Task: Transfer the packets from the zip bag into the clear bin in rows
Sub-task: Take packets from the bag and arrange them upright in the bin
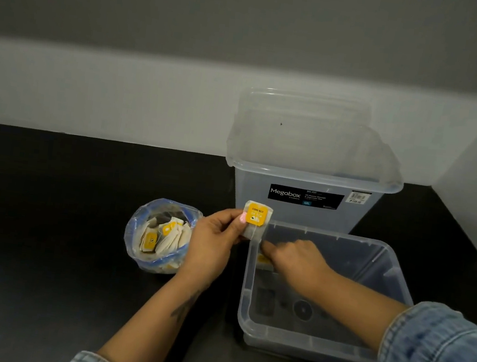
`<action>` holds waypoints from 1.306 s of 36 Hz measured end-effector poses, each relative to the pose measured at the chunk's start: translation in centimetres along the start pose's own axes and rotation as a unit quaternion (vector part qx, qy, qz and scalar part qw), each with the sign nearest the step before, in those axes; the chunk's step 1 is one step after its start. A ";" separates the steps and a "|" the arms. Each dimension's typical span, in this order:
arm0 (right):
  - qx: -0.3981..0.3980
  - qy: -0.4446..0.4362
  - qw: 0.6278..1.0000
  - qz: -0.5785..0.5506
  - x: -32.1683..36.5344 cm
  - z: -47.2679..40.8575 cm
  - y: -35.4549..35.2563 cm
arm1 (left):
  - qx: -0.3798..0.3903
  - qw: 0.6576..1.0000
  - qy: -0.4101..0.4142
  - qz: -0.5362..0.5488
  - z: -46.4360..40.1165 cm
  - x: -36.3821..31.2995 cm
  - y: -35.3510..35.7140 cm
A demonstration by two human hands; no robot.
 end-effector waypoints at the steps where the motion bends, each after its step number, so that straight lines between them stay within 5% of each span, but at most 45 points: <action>1: 0.003 0.004 1.000 -0.001 -0.2 -0.1 0.3 | 0.000 1.000 -0.001 -0.002 0.0 0.0 0.0; 14: -0.024 -0.016 1.000 0.001 -0.8 0.0 0.7 | 0.008 1.000 0.000 -0.006 -0.1 -0.3 0.4; 19: -0.025 0.063 0.993 -0.096 -1.7 0.9 -3.1 | -0.009 0.999 0.004 -0.050 -0.8 0.2 0.6; 25: -0.079 0.173 0.893 -0.408 -2.5 2.1 -7.8 | 0.018 0.997 -0.003 -0.076 -1.5 0.4 1.6; 30: -0.149 0.178 0.851 -0.471 -2.3 1.9 -9.1 | 0.042 0.994 0.003 -0.098 -1.8 0.7 2.5; 38: -0.118 0.178 0.895 -0.392 -2.2 2.6 -9.0 | 0.080 0.978 0.029 -0.191 -2.0 1.6 2.2; 47: 0.014 0.181 0.948 -0.262 -0.8 2.0 -4.4 | 0.112 0.958 -0.001 -0.264 -1.7 2.7 1.5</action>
Point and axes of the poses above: each hand's wrist, its own z-axis away from the middle knuckle, its own y-axis out of the palm, x = y × z, the point moved 2 cm from there along -z, towards the middle knuckle, and after that the axes turned 13 degrees about -z, right-handed, at the moved point
